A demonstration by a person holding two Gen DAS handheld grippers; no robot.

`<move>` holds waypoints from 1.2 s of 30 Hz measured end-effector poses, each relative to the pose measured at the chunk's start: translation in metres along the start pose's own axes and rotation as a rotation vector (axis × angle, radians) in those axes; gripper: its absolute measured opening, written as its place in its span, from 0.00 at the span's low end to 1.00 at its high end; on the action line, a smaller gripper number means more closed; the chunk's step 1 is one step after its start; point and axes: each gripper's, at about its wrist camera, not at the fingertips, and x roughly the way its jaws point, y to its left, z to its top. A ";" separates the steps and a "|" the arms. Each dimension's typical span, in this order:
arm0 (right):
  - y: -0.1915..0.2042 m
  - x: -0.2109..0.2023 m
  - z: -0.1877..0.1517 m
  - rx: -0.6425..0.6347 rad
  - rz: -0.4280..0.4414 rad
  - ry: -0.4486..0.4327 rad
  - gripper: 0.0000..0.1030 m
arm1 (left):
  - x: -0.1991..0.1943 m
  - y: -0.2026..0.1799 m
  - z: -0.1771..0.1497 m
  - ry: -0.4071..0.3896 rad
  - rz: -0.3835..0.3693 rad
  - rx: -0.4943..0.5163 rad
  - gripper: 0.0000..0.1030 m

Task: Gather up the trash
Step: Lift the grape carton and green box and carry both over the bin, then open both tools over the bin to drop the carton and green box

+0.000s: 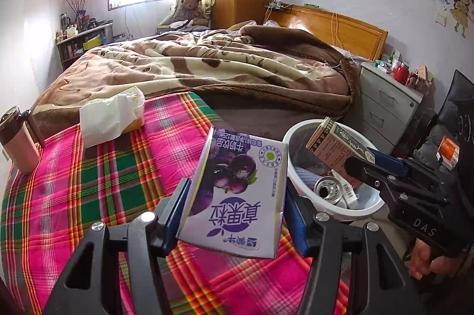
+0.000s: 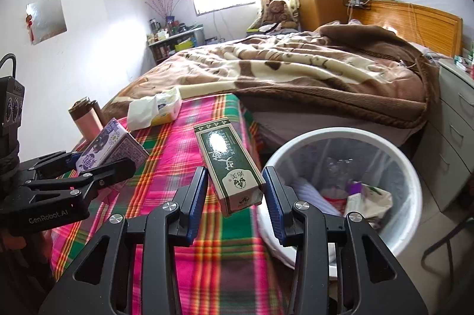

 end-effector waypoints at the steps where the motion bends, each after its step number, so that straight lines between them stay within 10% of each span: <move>1: -0.002 -0.002 0.000 0.002 -0.004 -0.004 0.39 | 0.000 -0.004 0.000 -0.003 -0.005 0.001 0.59; 36: -0.112 -0.006 -0.008 0.136 -0.213 0.039 0.39 | 0.068 -0.132 0.014 0.031 -0.091 0.054 0.60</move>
